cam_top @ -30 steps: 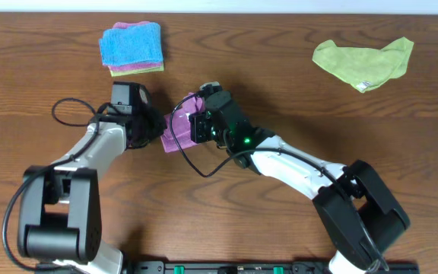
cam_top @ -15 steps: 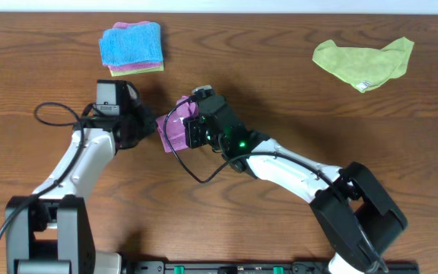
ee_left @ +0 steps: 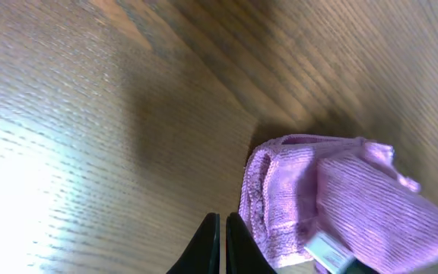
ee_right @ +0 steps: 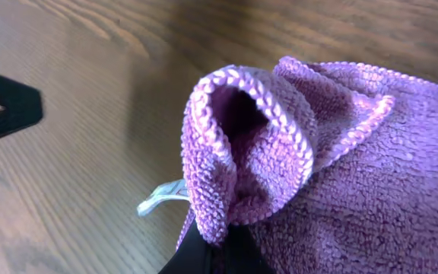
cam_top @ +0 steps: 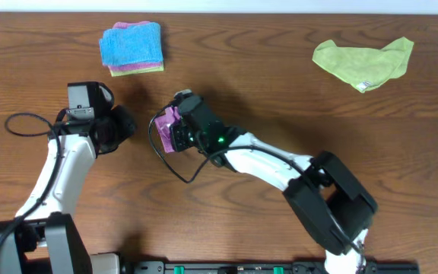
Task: Fold the cloth
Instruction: 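Fold the right end of the strip leftward onto the left gripper, then release the right gripper and retract the right arm to rest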
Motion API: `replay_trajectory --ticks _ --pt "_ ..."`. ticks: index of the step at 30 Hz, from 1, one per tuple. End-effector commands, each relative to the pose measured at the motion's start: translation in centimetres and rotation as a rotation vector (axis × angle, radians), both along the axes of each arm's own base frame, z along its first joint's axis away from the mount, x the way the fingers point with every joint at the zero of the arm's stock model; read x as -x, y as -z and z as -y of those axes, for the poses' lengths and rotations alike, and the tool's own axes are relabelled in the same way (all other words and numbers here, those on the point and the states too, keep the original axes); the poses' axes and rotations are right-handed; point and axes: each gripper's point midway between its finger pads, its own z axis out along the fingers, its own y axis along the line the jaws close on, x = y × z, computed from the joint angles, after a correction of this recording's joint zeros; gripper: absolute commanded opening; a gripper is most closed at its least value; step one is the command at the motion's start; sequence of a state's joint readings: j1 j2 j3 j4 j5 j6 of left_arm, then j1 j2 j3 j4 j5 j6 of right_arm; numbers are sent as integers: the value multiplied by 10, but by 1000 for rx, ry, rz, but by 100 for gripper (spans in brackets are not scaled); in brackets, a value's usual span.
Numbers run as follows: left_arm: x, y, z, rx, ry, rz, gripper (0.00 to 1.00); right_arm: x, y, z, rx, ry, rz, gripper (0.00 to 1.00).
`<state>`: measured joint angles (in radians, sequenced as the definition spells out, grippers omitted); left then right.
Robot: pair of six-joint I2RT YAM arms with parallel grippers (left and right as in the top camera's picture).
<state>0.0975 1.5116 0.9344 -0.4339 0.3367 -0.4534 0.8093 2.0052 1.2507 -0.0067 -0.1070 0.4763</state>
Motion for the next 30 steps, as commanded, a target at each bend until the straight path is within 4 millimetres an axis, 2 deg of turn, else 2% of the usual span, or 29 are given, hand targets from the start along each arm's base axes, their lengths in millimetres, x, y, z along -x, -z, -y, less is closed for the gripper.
replay_trajectory --ticks 1,4,7,9,15,20,26,30 --pt "-5 -13 -9 -27 7 42 6 -1 -6 -9 4 -30 28 2" --pt "-5 -17 -13 -28 -5 51 6 2 -6 -11 11 -46 35 13" --pt "-5 -20 -16 -29 -13 60 6 10 -7 -18 5 -97 38 34" --pt "-5 -20 -16 -29 -15 61 6 15 -7 -22 5 -110 36 41" --pt "-5 -20 -16 -29 -15 61 6 26 -8 -31 -15 -155 19 50" --pt "-5 -20 -16 -29 -15 61 6 27 -11 -33 -25 -164 19 54" --pt "-5 -23 -20 -27 -24 63 6 9 -36 -22 -19 -123 100 67" --pt "-5 -32 -27 -22 -50 90 13 -4 -54 -7 -13 -98 139 78"
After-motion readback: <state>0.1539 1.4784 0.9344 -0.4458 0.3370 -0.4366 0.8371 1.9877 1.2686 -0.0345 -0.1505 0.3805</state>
